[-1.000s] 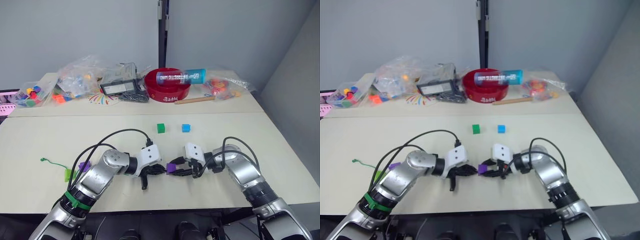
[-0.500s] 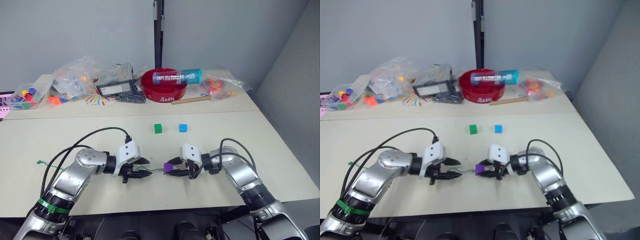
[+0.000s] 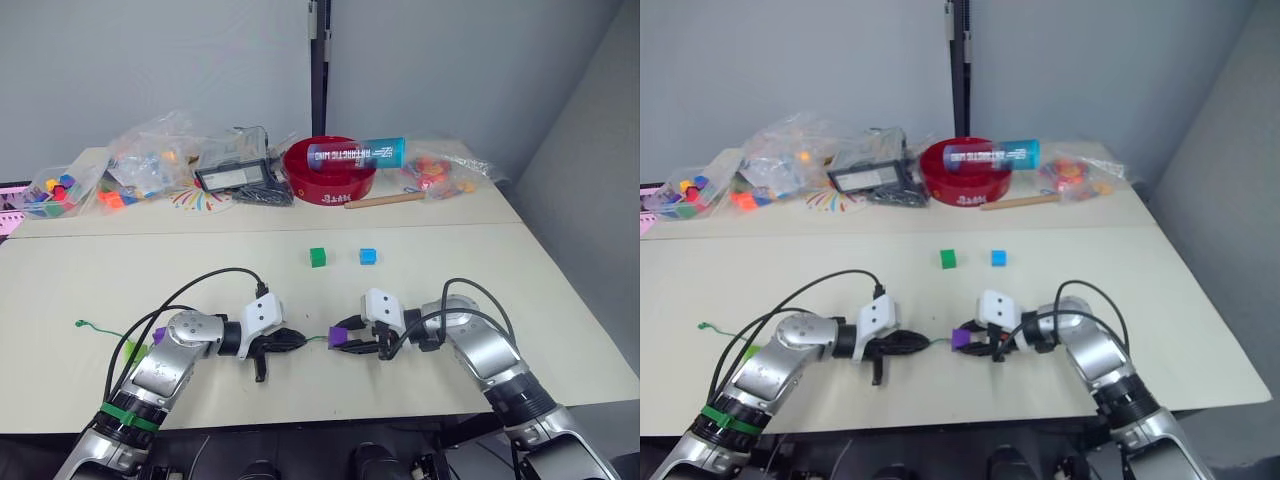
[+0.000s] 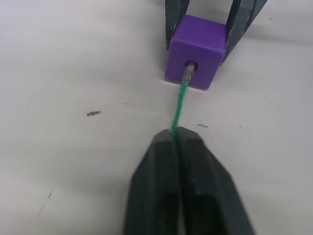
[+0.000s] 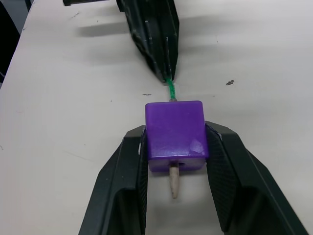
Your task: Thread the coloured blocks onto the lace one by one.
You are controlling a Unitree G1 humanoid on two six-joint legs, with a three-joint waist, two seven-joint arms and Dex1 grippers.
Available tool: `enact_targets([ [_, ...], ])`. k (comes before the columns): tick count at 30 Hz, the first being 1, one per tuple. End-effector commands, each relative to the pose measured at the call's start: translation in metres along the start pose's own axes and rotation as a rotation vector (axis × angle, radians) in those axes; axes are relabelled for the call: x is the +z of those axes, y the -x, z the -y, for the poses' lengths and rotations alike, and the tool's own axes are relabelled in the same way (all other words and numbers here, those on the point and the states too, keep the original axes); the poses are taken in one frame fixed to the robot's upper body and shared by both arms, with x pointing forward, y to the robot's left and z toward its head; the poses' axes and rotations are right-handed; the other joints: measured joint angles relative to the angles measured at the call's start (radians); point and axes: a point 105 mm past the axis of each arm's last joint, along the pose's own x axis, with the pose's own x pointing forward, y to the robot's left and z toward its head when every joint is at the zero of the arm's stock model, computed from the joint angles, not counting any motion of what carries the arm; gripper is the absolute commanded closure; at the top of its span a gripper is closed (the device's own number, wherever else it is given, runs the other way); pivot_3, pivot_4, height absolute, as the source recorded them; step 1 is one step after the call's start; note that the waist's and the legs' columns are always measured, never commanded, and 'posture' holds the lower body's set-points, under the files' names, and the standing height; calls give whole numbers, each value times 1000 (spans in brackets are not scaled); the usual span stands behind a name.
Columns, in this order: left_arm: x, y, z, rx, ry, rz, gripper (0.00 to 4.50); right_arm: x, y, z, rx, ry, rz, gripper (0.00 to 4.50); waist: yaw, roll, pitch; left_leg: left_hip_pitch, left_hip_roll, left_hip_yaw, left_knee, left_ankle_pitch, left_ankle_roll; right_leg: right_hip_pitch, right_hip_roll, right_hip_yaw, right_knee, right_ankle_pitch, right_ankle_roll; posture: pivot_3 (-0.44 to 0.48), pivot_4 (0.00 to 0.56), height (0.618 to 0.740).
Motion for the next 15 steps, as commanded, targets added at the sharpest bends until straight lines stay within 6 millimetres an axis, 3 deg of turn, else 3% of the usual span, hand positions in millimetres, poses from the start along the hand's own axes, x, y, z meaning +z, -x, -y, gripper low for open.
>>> enact_targets([
  [1, 5, -3, 3, -15, -25, 20, 4482, -4, -4, -9, 31, -23, -10, 3360, 2, 0, 0, 0, 0, 0, 0, 0, 0, 0, 0, 0, 0, 0, 0, 0, 150, 740],
  [10, 25, -21, 6, -29, -68, 67, 4482, 0, -13, -11, 46, -15, -3, 3360, 2, 0, 0, 0, 0, 0, 0, 0, 0, 0, 0, 0, -1, 0, 0, 0, 150, 740],
  [15, 26, -29, 3, -7, -76, 62, 4482, 2, -17, -11, 54, -8, 0, 3360, 1, 0, 0, 0, 0, 0, 0, 0, 0, 0, 0, 0, 0, 0, 0, 0, 150, 740],
])
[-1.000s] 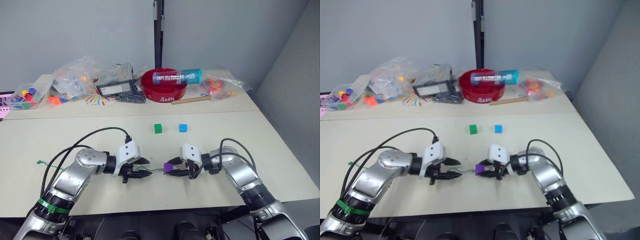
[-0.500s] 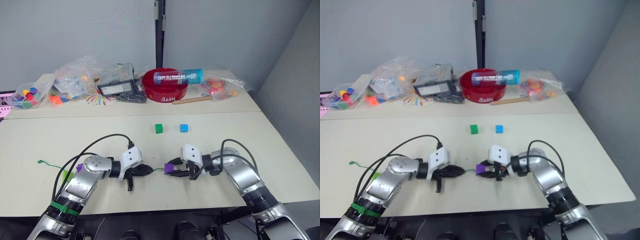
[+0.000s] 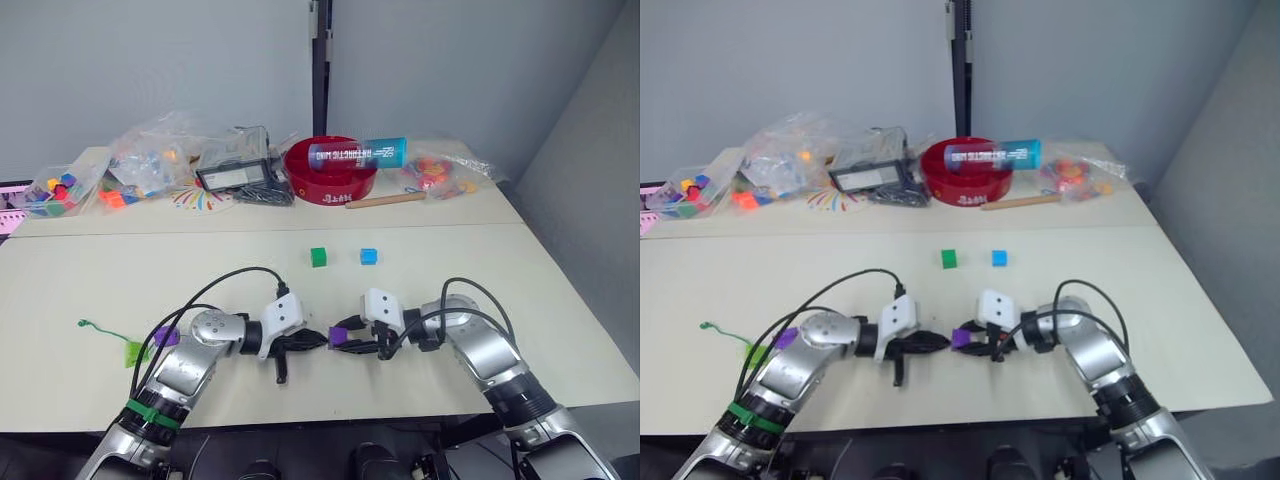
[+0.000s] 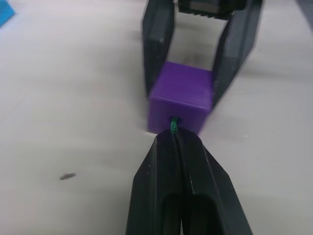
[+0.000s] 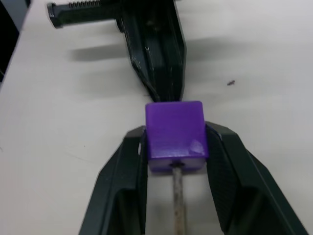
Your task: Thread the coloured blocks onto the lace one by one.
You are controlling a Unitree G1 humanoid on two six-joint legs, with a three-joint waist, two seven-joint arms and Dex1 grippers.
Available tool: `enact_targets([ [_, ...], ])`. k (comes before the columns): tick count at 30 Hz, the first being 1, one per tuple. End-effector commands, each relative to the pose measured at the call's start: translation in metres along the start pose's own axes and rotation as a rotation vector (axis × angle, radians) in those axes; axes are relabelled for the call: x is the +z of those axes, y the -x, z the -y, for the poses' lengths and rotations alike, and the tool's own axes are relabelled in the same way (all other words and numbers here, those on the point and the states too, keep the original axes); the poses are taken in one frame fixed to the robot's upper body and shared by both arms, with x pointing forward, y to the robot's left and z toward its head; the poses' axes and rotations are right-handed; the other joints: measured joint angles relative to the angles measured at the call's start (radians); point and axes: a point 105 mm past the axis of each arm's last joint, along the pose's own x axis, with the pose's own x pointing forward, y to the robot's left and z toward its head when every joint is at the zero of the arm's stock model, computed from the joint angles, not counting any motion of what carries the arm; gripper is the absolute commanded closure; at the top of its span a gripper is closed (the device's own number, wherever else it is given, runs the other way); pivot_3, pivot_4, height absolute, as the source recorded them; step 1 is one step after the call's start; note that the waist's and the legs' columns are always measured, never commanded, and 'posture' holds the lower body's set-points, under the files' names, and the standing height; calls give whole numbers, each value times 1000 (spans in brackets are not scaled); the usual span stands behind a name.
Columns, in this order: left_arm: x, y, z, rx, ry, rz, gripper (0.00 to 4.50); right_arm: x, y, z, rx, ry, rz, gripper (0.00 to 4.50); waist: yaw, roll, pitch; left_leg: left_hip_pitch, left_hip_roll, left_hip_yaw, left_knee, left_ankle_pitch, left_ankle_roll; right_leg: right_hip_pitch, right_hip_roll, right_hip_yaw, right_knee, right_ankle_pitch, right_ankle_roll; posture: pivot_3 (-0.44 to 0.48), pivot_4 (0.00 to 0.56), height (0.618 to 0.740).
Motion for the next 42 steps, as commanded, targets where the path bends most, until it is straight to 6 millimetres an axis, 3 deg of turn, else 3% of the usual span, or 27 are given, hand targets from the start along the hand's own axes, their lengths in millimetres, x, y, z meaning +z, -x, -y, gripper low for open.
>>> enact_targets([
  [1, 8, -4, -1, 16, -30, 18, 4482, -1, -12, -9, 44, -3, -3, 3360, 1, 0, 0, 0, 0, 0, 0, 0, 0, 0, 0, 0, 0, 0, 0, 0, 150, 740],
  [3, 9, -2, 0, 20, -8, 27, 4482, -1, -12, -9, 44, -4, -4, 3360, 1, 0, 0, 0, 0, 0, 0, 0, 0, 0, 0, 0, 0, 0, 0, 0, 150, 740],
  [7, 11, 6, 7, -8, 13, 41, 3364, -2, -12, -9, 43, -8, -5, 3360, -1, 0, 0, 0, 0, 0, 0, 0, 0, 0, 0, 0, 0, 0, 1, 0, 150, 740],
  [10, 16, 13, 7, -14, 10, 50, 2287, 2, -10, -9, 41, -16, 15, 3360, 0, 0, 0, 0, 0, 0, 0, 0, 0, 0, 0, 0, 0, 0, 1, 0, 150, 740],
  [13, 18, 16, 6, -10, -29, 39, 1239, 8, -8, -6, 22, -20, 45, 1867, 1, 0, 1, 0, 0, 0, 0, 0, 0, 0, 0, 0, 0, 0, 1, 0, 150, 740],
  [17, 21, 13, 6, -28, -65, 40, 4, 19, 3, -3, -5, -11, 88, 533, 8, 1, 1, -3, -1, 0, 0, 0, 0, -2, -2, 0, -1, 0, -1, 0, 150, 740],
  [19, 22, 9, 6, -43, -74, 43, 0, 26, 11, -2, -25, -2, 102, 17, 18, 2, 2, -4, -2, 0, 0, 0, 0, -3, -2, 0, -2, 1, -1, 0, 150, 740],
  [28, 19, -25, 9, -121, -107, 46, 0, 19, 57, -8, -113, -27, 44, 17, 36, 1, 2, -8, -2, 0, 0, 0, 0, -3, -3, -1, -9, 2, 1, 0, 150, 740],
  [32, 16, -35, 7, -124, -102, 50, 0, 13, 64, -11, -135, -45, 26, 17, 31, 1, 2, -9, -2, 0, 0, 0, 1, -3, -3, -1, -9, 2, 1, 0, 150, 740],
  [33, 16, -36, 7, -127, -101, 55, 544, 11, 64, -12, -138, -50, 23, 0, 30, 1, 2, -8, -2, 0, 0, -1, 1, -3, -2, -1, -9, 2, 1, 0, 150, 740],
  [42, 18, -32, 14, -168, -105, 74, 3279, -2, 60, -11, -161, -61, -5, 0, 31, 1, 2, -8, -2, 0, 0, 0, 1, -3, -2, -1, -9, 2, 1, 0, 150, 740],
])
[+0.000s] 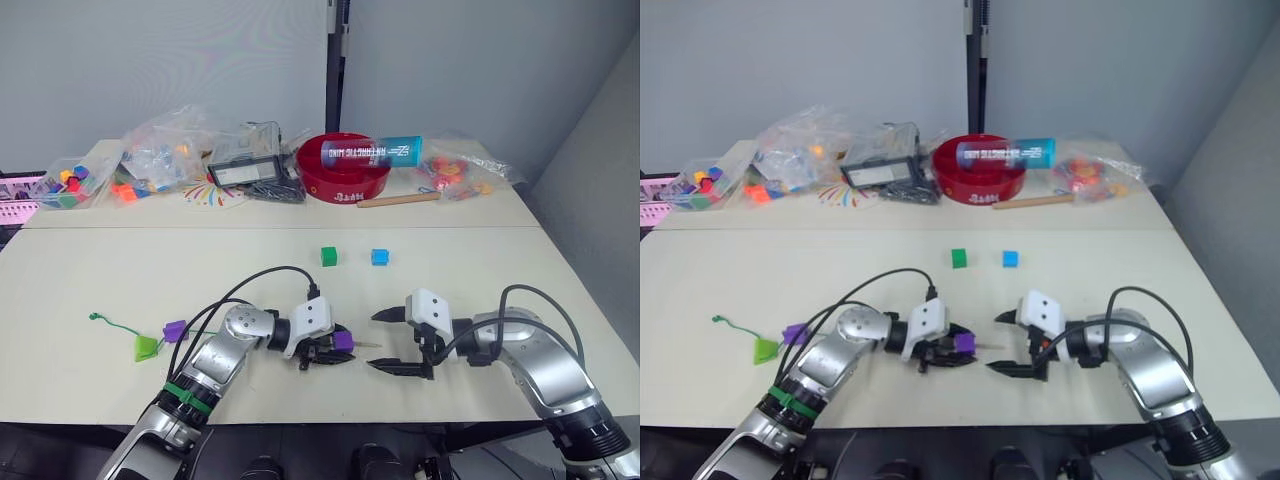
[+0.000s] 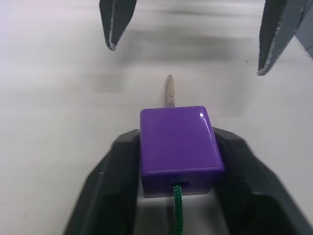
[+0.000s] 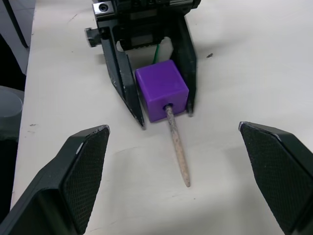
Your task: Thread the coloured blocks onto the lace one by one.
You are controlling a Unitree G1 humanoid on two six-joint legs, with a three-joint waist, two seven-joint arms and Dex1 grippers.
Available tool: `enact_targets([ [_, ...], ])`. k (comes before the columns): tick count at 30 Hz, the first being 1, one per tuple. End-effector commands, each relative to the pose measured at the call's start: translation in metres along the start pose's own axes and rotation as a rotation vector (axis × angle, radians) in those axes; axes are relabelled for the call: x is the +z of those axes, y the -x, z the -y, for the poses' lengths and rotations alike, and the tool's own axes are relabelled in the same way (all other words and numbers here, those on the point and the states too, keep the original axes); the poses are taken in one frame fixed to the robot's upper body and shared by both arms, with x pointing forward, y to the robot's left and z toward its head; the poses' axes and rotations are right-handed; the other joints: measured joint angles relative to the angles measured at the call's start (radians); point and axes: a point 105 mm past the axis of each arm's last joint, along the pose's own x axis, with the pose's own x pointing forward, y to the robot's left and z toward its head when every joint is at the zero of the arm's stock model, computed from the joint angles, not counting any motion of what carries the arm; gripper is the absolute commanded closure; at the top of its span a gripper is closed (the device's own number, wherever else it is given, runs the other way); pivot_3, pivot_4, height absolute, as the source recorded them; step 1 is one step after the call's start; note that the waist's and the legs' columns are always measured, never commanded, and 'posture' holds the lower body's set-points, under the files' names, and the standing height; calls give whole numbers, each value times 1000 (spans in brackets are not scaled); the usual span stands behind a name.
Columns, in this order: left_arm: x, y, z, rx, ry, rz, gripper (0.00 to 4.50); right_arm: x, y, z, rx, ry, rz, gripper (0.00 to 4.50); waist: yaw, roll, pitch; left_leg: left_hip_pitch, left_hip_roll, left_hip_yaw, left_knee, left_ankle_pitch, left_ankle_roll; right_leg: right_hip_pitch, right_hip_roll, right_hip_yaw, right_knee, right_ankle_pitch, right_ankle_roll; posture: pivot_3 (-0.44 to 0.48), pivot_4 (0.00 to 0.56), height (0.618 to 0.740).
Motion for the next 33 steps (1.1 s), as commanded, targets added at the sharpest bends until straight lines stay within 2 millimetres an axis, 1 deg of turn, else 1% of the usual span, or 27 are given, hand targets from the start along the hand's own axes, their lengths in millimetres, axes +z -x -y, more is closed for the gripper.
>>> enact_targets([
  [1, 9, 3, 2, -16, -39, 27, 3278, 1, -2, 4, -20, 40, 6, 0, 0, 0, 0, 0, 0, 0, 0, 0, 0, 0, 0, 0, 0, 0, 0, 0, 150, 740],
  [6, 10, 5, 2, -11, -39, 26, 3278, -10, -12, 8, -9, 55, -32, 0, -1, 0, 0, 0, 0, 0, 0, 0, 0, 0, 0, 0, 0, 0, 0, 0, 150, 740],
  [9, 10, 6, 1, -9, -39, 24, 3278, -17, -16, 10, -1, 56, -46, 811, 0, 0, 0, 0, 0, 0, 0, 0, 0, 0, 0, 0, 0, 0, 0, 0, 150, 740],
  [10, 10, 6, 1, -8, -39, 23, 3278, -19, -17, 9, 5, 55, -50, 1204, 0, 0, 0, 0, 0, 0, 0, 0, 0, 0, 0, 0, 0, 0, 0, 0, 150, 740],
  [14, 9, 7, 0, -5, -39, 19, 3278, -24, -19, 9, 14, 59, -60, 2537, -1, 0, 0, 0, 0, 0, 0, 0, 0, 0, 0, 0, 0, 0, 0, 0, 150, 740],
  [19, 8, 10, -1, -1, -38, 16, 3278, -26, -20, 9, 18, 62, -62, 4286, -1, 0, 0, 3, 0, 0, 0, 0, 0, 2, 0, 0, 0, 0, 0, 0, 150, 740],
  [20, 9, 11, -1, 0, -38, 16, 3278, -26, -20, 9, 18, 62, -63, 4499, -1, 0, 0, 3, 0, 0, 0, 0, 0, 2, 0, 0, 0, 0, 0, 0, 150, 740],
  [23, 9, 18, -2, 5, -39, 18, 3278, -26, -20, 9, 18, 64, -65, 4500, -1, 0, 0, 3, 0, 0, 0, 0, 0, 2, 0, 0, 0, 0, 0, 0, 150, 740],
  [25, 7, 31, -4, 22, -38, 2, 3278, -25, -21, 9, 20, 67, -64, 4500, -2, 0, 0, 3, 0, 0, 0, 0, 0, 2, 0, 0, 0, 0, 0, 0, 150, 740],
  [29, -13, 75, -7, 73, -14, -89, 3278, -20, -23, 6, 41, 77, -54, 4500, -7, 0, 0, 4, 1, 0, 0, 0, 0, 2, 1, 0, 1, 0, 0, 0, 150, 740],
  [33, -53, 142, -5, 129, 38, -278, 3278, -16, -24, 4, 59, 96, -51, 4500, -8, 0, 0, 4, 1, 0, 0, 0, 0, 2, 1, 0, 0, 0, 0, 0, 150, 740],
])
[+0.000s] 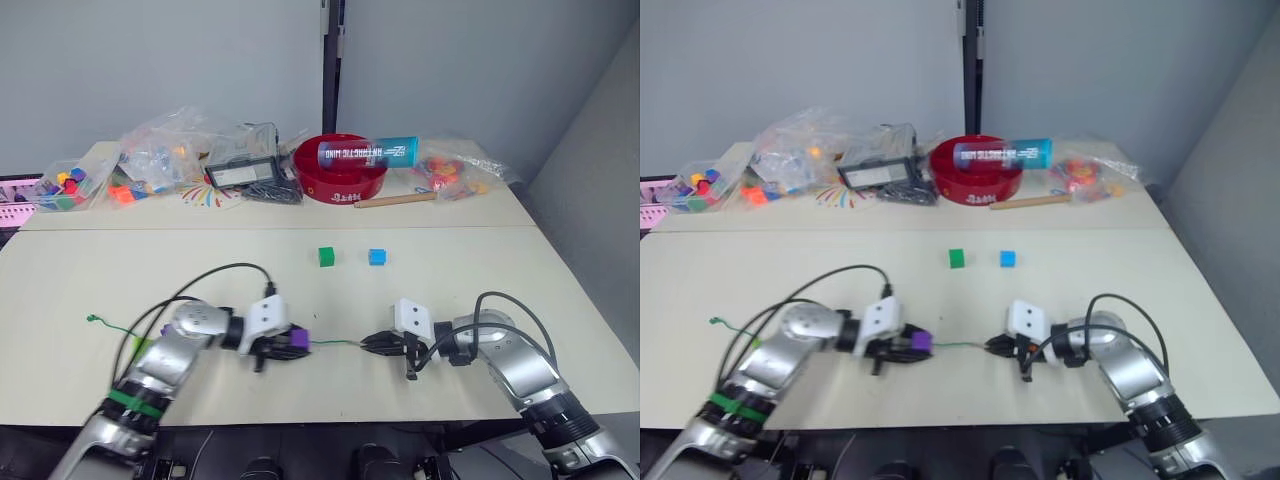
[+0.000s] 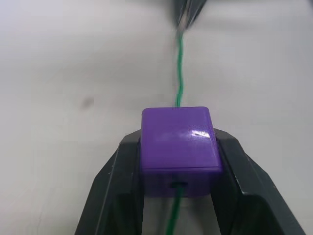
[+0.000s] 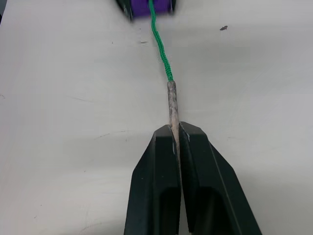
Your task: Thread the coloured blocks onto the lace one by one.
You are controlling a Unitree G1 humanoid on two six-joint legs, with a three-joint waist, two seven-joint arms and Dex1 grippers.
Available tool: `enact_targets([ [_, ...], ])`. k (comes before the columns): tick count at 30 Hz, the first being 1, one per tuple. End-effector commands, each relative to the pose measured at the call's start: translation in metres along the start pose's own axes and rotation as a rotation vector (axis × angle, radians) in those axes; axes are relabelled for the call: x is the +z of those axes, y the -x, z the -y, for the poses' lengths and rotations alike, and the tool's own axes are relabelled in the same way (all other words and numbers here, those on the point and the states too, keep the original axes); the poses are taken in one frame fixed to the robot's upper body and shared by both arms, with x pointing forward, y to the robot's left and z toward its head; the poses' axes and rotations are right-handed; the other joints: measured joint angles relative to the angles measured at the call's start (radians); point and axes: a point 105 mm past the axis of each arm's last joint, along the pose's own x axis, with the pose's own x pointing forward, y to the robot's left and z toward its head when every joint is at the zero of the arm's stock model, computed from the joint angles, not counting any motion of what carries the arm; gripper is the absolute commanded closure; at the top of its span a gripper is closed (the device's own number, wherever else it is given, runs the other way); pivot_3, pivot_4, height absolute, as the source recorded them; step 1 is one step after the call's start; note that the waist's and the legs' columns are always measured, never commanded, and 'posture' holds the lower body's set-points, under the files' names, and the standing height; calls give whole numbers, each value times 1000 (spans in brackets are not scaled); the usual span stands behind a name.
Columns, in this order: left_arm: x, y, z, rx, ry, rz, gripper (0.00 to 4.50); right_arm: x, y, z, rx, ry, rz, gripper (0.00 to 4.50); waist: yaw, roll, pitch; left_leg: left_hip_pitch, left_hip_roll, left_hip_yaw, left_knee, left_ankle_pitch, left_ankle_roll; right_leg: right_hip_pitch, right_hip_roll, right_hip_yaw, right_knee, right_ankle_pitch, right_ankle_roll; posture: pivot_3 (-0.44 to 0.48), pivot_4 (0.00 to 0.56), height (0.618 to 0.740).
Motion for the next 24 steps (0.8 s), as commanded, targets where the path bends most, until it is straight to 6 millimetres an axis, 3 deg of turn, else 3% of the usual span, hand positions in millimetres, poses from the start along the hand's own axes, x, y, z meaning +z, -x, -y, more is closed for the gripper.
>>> enact_targets([
  [1, -39, 49, -4, 51, 48, -132, 3278, 8, 0, 0, 11, 37, -2, 4500, -2, 0, 0, 0, 0, 0, 0, 0, 0, 0, 0, 0, 0, 0, 0, 0, 150, 740],
  [5, -74, 96, -3, 106, 81, -263, 3278, 12, -2, -1, 24, 53, 1, 4500, -9, 1, 0, 2, 1, 1, -1, 0, 0, 0, 1, 0, 1, -1, 0, 0, 150, 740],
  [9, -94, 125, 2, 129, 92, -330, 3278, 16, -4, -1, 31, 62, 7, 4500, -22, 2, 0, 3, 2, 1, -2, 0, 0, 0, 1, 0, 1, -1, 1, 0, 150, 740],
  [15, -93, 125, 6, 127, 77, -294, 3278, 15, -4, 0, 35, 64, 4, 4500, -21, 6, 0, 3, 2, 2, -3, 0, 1, -1, 2, 0, 2, -2, 1, 0, 150, 740],
  [19, -79, 121, -1, 159, 72, -216, 3278, 16, -4, 0, 41, 66, 5, 4500, -20, 7, 0, 3, 2, 2, -3, -1, 1, -1, 2, 0, 2, -1, 1, 0, 150, 740],
  [21, -67, 122, -3, 154, 87, -173, 2257, 19, -5, -1, 46, 69, 8, 4500, -20, 7, 0, 3, 2, 2, -3, 0, 1, -1, 2, 0, 2, -1, 1, 0, 150, 740],
  [24, -49, 122, -11, 179, 48, -151, 1277, 22, -6, -1, 56, 73, 12, 4500, -18, 6, 1, 0, 2, 2, -2, 0, 1, -2, 1, 0, 1, -1, 1, 0, 150, 740],
])
